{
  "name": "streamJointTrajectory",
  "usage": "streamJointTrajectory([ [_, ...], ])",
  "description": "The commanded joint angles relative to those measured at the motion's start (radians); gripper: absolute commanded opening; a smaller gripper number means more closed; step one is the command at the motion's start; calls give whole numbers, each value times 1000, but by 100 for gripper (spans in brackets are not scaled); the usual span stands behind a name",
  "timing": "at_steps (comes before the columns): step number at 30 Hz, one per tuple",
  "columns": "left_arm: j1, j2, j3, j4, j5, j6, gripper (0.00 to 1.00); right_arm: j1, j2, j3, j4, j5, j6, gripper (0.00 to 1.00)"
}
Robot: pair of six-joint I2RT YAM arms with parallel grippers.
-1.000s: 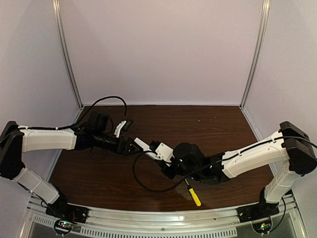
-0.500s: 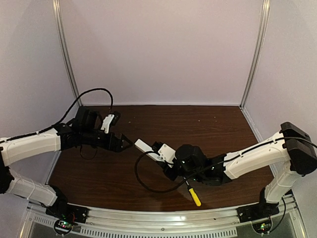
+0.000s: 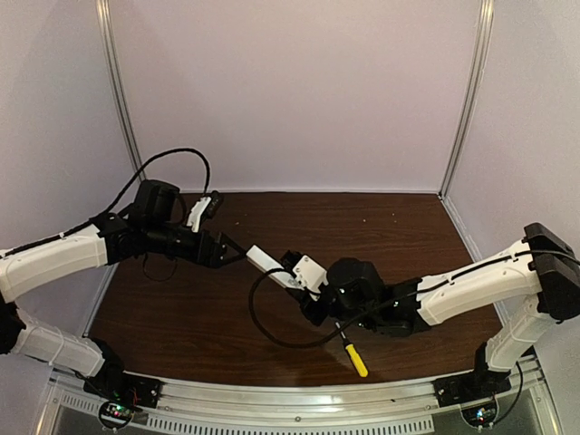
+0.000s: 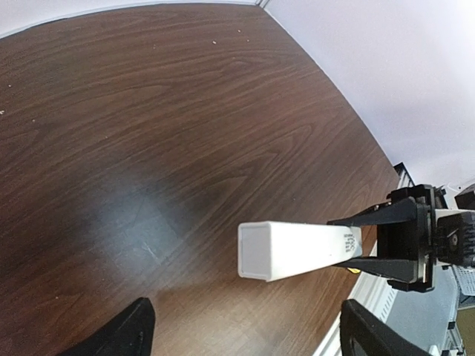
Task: Unload the batteries from the remote control
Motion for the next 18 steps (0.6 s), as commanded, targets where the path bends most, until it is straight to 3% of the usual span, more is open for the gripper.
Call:
streamJointTrajectory([
  [1, 2, -2, 33, -3, 50, -4, 88, -4, -52, -13, 35, 46, 48, 0],
  [8, 3, 9, 47, 57, 96, -14, 88, -4, -26, 51, -78, 277, 175, 0],
  [18, 3, 69, 81, 102, 113, -36, 87, -6, -14, 84, -138, 102, 106, 0],
])
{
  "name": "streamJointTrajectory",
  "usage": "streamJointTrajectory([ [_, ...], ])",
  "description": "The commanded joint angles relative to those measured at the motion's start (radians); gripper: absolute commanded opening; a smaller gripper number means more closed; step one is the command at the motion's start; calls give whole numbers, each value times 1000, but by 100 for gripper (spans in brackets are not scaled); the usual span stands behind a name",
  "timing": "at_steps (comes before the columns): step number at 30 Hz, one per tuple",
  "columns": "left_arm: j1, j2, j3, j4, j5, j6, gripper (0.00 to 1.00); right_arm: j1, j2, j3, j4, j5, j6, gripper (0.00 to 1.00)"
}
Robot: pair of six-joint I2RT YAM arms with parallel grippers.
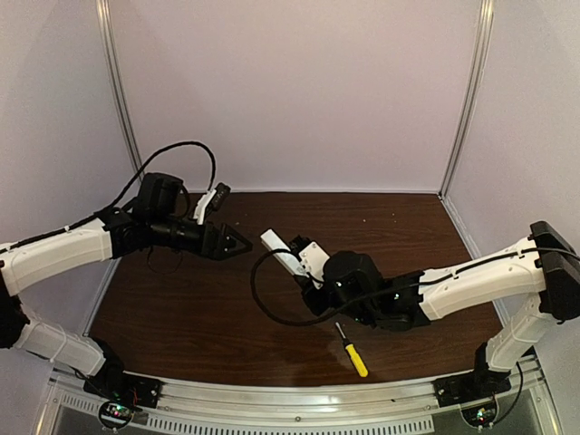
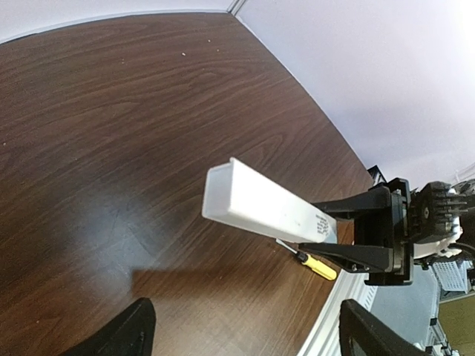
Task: Unload the batteries from the remote control
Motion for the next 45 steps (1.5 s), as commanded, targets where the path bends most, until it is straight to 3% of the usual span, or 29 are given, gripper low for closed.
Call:
streamJointTrajectory([
  [1, 3, 31, 37, 57, 25, -13, 87, -4, 5, 30, -33, -62, -20, 0],
  [36, 3, 176, 13, 172, 146, -94, 56, -5, 15, 53, -67, -118, -32, 0],
  [45, 3, 176, 25, 155, 120, -113, 39, -5, 23, 58, -73, -115, -32, 0],
])
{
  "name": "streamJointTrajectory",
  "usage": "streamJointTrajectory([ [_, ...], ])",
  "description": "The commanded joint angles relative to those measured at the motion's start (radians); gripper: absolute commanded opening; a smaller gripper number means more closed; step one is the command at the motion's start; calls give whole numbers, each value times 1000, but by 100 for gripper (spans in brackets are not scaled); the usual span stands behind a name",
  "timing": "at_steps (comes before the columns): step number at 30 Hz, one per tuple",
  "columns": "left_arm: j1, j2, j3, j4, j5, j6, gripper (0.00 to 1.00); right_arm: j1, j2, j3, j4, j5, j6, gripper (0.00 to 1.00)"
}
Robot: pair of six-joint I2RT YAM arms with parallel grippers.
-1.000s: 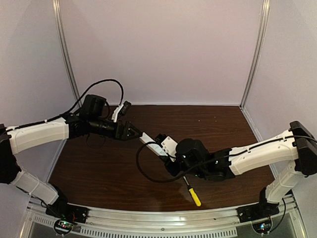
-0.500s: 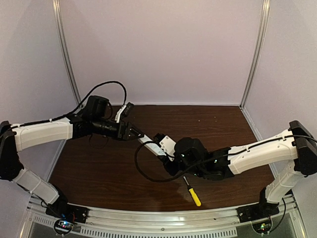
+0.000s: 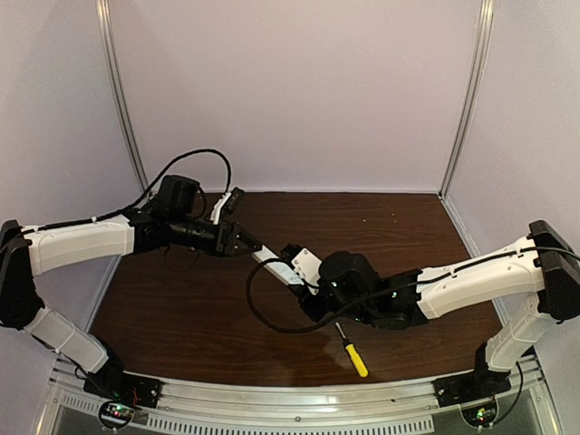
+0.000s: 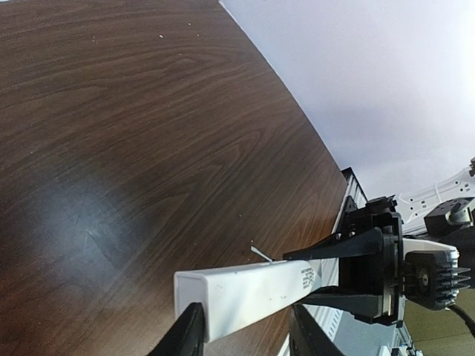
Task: Unload the batteries from the remote control
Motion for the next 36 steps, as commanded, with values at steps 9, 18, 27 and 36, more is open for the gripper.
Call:
streamJointTrajectory([
  [9, 3, 24, 5, 7, -4, -10, 24, -4, 19, 34, -10, 2, -8, 0],
  [18, 3, 21, 7, 6, 5, -7, 20, -4, 34, 42, -15, 6, -7, 0],
  [27, 3, 30, 23, -17, 8, -3, 2, -3, 37, 48, -17, 12, -10, 0],
  [36, 3, 29, 32, -51, -31, -5, 0, -4, 28, 38, -3, 16, -10, 0],
])
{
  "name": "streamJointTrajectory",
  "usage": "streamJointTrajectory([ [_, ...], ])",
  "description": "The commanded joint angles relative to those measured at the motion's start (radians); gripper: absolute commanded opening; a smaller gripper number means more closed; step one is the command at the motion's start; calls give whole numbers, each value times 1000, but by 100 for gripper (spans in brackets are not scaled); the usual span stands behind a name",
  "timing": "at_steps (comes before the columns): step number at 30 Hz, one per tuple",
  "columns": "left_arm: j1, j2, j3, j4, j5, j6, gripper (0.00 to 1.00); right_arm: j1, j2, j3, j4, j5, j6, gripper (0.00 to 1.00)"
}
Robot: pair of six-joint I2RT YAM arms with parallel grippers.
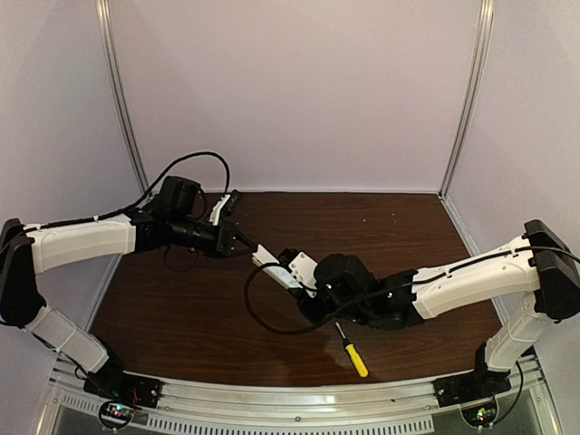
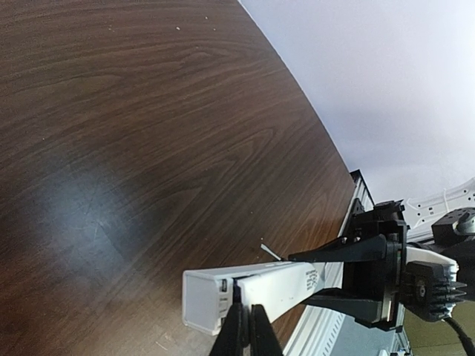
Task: Unload the batteries from the remote control
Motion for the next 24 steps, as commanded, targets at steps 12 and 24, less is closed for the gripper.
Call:
streamJointTrajectory([
  [12, 42, 14, 15, -79, -122, -1, 0, -5, -15, -24, 76, 3, -5, 0],
  [24, 43, 34, -104, 34, -87, -18, 0, -4, 112, 0, 103, 17, 10, 0],
])
